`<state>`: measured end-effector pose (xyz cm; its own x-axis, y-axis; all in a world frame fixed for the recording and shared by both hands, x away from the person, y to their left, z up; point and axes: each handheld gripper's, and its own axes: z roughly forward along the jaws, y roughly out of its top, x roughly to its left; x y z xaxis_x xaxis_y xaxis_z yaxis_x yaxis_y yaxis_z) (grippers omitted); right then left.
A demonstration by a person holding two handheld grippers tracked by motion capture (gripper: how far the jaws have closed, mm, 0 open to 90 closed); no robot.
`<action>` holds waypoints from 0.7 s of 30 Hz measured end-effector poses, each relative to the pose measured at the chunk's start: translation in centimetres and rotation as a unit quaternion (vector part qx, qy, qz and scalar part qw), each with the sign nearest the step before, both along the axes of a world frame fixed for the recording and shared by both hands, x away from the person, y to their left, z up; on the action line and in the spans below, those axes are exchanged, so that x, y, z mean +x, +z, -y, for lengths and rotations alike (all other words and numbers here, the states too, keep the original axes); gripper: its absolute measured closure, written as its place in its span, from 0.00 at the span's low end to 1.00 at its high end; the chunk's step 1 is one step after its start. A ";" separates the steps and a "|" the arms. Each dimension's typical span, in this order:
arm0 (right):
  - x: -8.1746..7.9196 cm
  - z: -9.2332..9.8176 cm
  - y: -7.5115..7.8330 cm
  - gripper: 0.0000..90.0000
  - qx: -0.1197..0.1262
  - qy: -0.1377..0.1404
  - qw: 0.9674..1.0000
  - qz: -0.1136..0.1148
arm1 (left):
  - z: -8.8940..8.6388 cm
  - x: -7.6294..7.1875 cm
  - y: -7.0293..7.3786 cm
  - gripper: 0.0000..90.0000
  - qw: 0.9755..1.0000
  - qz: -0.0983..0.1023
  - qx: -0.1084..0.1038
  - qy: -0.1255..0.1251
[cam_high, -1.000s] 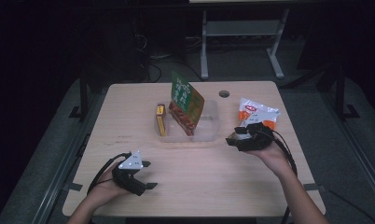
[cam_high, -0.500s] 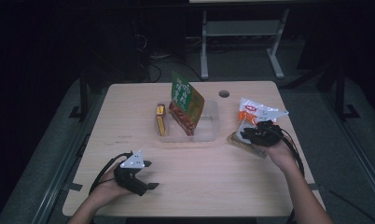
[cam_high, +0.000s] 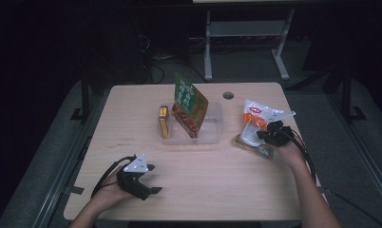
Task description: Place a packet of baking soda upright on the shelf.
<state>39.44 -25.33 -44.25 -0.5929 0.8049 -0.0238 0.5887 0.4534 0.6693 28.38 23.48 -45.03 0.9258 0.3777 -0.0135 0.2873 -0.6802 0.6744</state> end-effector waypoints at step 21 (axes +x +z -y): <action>-1.8 -1.7 0.1 1.00 -0.027 0.046 0.998 -0.037 | 0.1 -0.1 -0.1 0.18 1.000 -0.007 -0.003 -0.002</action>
